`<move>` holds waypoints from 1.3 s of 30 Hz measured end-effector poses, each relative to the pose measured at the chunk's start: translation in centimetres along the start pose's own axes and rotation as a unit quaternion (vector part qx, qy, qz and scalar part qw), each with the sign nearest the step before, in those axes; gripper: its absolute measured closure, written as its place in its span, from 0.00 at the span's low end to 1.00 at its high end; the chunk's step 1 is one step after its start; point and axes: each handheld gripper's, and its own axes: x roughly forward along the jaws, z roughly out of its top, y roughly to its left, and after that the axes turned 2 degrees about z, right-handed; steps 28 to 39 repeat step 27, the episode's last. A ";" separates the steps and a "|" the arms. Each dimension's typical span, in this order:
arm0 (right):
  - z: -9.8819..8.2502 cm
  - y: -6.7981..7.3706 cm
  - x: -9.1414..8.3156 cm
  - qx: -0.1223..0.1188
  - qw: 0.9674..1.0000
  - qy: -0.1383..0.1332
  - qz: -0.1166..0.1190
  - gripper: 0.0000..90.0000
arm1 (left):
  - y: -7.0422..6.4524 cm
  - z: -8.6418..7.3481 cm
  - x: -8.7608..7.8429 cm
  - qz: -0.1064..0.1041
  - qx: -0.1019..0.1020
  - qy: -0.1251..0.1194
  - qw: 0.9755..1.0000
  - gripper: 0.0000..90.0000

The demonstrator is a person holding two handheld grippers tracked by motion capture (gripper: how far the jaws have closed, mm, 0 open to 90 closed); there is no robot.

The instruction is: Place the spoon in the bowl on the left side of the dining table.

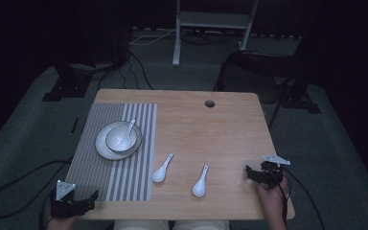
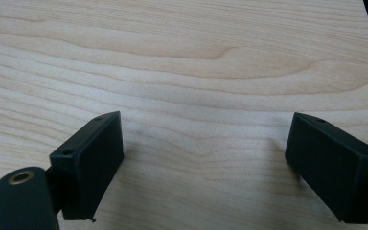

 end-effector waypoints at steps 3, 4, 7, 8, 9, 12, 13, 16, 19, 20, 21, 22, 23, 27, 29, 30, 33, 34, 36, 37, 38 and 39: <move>0.0 0.0 0.0 0.000 1.000 0.000 0.000 0.14 | 0.4 -0.3 -0.2 0.006 -0.010 0.000 1.000 0.01; 0.0 0.0 0.0 0.000 1.000 0.000 0.000 0.14 | 0.6 -0.6 -0.3 0.007 -0.012 0.001 1.000 0.01; 0.0 0.0 0.0 0.000 1.000 0.000 0.000 0.14 | 0.7 -0.9 -0.3 0.009 -0.012 0.004 1.000 0.01; 0.0 0.0 0.0 0.000 1.000 0.000 0.000 0.14 | 0.8 -1.1 -0.4 0.010 -0.012 0.006 1.000 0.01; 0.0 0.0 0.0 0.000 1.000 0.000 0.000 0.14 | 0.9 -1.2 -0.4 0.010 -0.013 0.005 1.000 0.01; 0.0 0.0 0.0 0.000 1.000 0.000 0.000 0.14 | 1.7 -1.6 -0.7 0.008 -0.041 -0.001 0.999 0.01; 0.0 0.0 0.0 0.000 1.000 0.000 0.000 0.14 | 1.7 -1.6 -0.7 0.008 -0.041 -0.001 0.999 0.01; 0.0 0.0 0.0 0.001 1.000 0.000 -0.001 0.14 | 2.0 -1.9 -0.8 0.025 -0.043 0.002 0.999 0.01; 0.0 0.0 0.0 0.001 1.000 0.000 -0.001 0.14 | 2.1 -1.9 -0.7 0.026 -0.046 0.005 0.999 0.01; 0.0 0.0 0.0 0.000 1.000 0.000 -0.001 0.14 | 2.2 -2.0 -0.6 0.023 -0.047 0.008 0.999 0.01; 0.0 0.0 0.0 0.000 1.000 0.000 -0.001 0.14 | 2.2 -2.0 -0.6 0.023 -0.047 0.008 0.999 0.01; 0.0 0.0 0.0 0.000 1.000 0.000 -0.001 0.14 | 2.2 -2.0 -0.6 0.022 -0.048 0.006 0.999 0.01; 0.0 0.0 0.0 0.000 1.000 0.000 -0.001 0.14 | 2.2 -2.0 -0.6 0.022 -0.048 0.006 0.999 0.01; 0.0 0.0 0.0 0.003 1.000 0.000 -0.003 0.14 | 2.2 -2.0 -0.6 0.025 -0.044 0.010 0.999 0.01; 0.0 0.0 0.0 0.003 1.000 0.000 -0.003 0.14 | 2.2 -2.0 -0.6 0.025 -0.044 0.010 0.999 0.01; 0.0 0.0 0.0 0.003 1.000 0.000 -0.003 0.14 | 2.2 -2.0 -0.6 0.025 -0.044 0.010 0.999 0.01; 0.0 0.0 0.0 0.003 1.000 0.000 -0.003 0.14 | 2.2 -2.0 -0.6 0.025 -0.044 0.010 0.999 0.01; 0.0 0.0 0.0 0.003 1.000 0.000 -0.003 0.14 | 2.2 -2.0 -0.6 0.025 -0.044 0.010 0.999 0.01; 0.0 0.0 0.0 0.003 1.000 0.000 -0.003 0.14 | 2.2 -2.0 -0.6 0.025 -0.044 0.010 0.999 0.01; 0.0 0.0 0.0 0.003 1.000 0.000 -0.003 0.14 | 2.2 -2.0 -0.6 0.025 -0.044 0.010 0.999 0.01; 0.0 0.0 0.0 0.003 1.000 0.000 -0.003 0.14 | 2.2 -2.0 -0.6 0.025 -0.044 0.010 0.999 0.01; 0.0 0.0 0.0 0.003 1.000 0.000 -0.003 0.14 | 2.2 -2.0 -0.6 0.025 -0.044 0.010 0.999 0.01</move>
